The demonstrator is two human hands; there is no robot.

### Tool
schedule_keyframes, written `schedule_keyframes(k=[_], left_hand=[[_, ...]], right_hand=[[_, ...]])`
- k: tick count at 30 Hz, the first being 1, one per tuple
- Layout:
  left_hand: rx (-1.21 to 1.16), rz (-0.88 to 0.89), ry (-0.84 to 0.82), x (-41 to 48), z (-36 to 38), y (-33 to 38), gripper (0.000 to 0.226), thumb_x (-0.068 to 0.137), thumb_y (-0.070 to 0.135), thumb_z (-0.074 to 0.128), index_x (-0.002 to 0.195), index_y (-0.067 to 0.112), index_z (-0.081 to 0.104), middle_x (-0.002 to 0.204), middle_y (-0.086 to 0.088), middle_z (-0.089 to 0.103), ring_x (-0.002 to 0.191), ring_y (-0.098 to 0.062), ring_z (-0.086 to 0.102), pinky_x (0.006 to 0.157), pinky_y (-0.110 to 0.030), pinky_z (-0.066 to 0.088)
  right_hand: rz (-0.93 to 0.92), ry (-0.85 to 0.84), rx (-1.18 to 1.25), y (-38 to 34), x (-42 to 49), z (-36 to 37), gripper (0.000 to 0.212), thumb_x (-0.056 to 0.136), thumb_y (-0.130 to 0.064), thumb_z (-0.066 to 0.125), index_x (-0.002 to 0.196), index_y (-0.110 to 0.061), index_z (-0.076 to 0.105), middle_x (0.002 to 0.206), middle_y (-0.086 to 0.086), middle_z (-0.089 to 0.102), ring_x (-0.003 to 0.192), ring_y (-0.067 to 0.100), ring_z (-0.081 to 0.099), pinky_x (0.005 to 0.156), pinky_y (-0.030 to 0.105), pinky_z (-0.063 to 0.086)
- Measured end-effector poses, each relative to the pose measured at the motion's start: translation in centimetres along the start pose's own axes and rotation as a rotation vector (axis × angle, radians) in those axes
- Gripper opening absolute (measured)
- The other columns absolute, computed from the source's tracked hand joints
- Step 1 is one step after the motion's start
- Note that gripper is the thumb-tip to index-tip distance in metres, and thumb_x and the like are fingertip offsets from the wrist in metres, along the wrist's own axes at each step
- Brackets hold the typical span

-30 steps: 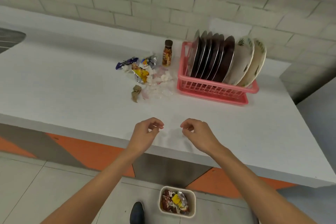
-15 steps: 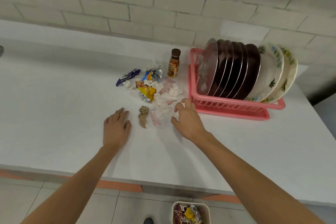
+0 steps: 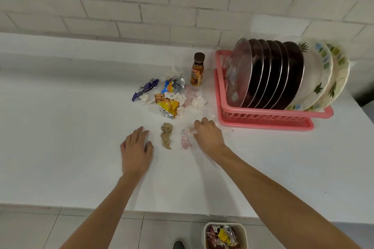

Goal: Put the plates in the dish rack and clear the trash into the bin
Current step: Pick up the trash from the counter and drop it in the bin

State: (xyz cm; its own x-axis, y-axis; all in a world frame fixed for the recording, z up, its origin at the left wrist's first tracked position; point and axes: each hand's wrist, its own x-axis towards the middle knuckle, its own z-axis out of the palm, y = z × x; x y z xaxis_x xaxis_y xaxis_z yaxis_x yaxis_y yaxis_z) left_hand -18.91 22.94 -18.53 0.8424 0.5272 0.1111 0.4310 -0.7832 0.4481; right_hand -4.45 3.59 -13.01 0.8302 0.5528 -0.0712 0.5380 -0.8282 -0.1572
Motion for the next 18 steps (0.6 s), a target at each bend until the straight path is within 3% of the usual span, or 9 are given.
schedule_keyframes(k=[3, 6, 10, 14, 18], left_hand=[[-0.012, 0.006, 0.008, 0.1, 0.1, -0.1, 0.045, 0.09, 0.029, 0.045, 0.132, 0.017, 0.057, 0.146, -0.001, 0.047, 0.13, -0.027, 0.042, 0.106, -0.047, 0.031], [-0.012, 0.005, 0.017, 0.1, 0.2, -0.2, 0.039, 0.092, 0.019, 0.056, 0.131, 0.016, 0.058, 0.146, -0.002, 0.046, 0.13, -0.028, 0.042, 0.106, -0.048, 0.032], [-0.028, 0.005, 0.017, 0.0, 0.3, -0.4, 0.041, 0.09, 0.024, 0.051, 0.13, 0.017, 0.058, 0.146, -0.002, 0.046, 0.13, -0.028, 0.041, 0.105, -0.049, 0.031], [-0.073, -0.003, 0.028, 0.0, 0.1, -0.2, 0.038, 0.091, 0.017, 0.057, 0.13, 0.018, 0.059, 0.147, -0.001, 0.045, 0.132, -0.027, 0.04, 0.107, -0.047, 0.029], [-0.169, -0.021, 0.033, 0.0, -0.1, -0.3, 0.036, 0.089, 0.016, 0.056, 0.124, 0.018, 0.064, 0.144, 0.0, 0.049, 0.132, -0.026, 0.042, 0.108, -0.048, 0.03]], right_hand=[[0.024, 0.077, 0.219, 1.1, -0.3, -0.6, 0.02, 0.089, -0.007, 0.058, 0.109, -0.008, 0.056, 0.106, 0.008, 0.054, 0.092, 0.029, 0.056, 0.071, 0.035, 0.046], [0.073, 0.181, 0.512, 2.1, -1.4, -1.5, 0.027, 0.086, -0.002, 0.063, 0.109, -0.012, 0.056, 0.094, 0.0, 0.051, 0.08, 0.016, 0.051, 0.065, 0.02, 0.038], [0.138, 0.322, 0.795, 2.9, -3.3, -2.5, 0.026, 0.086, 0.007, 0.057, 0.099, -0.015, 0.061, 0.074, -0.008, 0.048, 0.067, 0.003, 0.046, 0.063, 0.011, 0.04], [0.184, 0.294, 0.968, 3.1, -4.6, -3.2, 0.032, 0.089, 0.013, 0.044, 0.091, -0.01, 0.066, 0.094, -0.004, 0.063, 0.081, 0.0, 0.056, 0.076, 0.016, 0.045], [0.279, 0.226, 1.177, 3.5, -5.1, -3.2, 0.035, 0.088, 0.008, 0.038, 0.077, -0.018, 0.058, 0.105, 0.004, 0.063, 0.077, 0.018, 0.066, 0.071, 0.027, 0.045]])
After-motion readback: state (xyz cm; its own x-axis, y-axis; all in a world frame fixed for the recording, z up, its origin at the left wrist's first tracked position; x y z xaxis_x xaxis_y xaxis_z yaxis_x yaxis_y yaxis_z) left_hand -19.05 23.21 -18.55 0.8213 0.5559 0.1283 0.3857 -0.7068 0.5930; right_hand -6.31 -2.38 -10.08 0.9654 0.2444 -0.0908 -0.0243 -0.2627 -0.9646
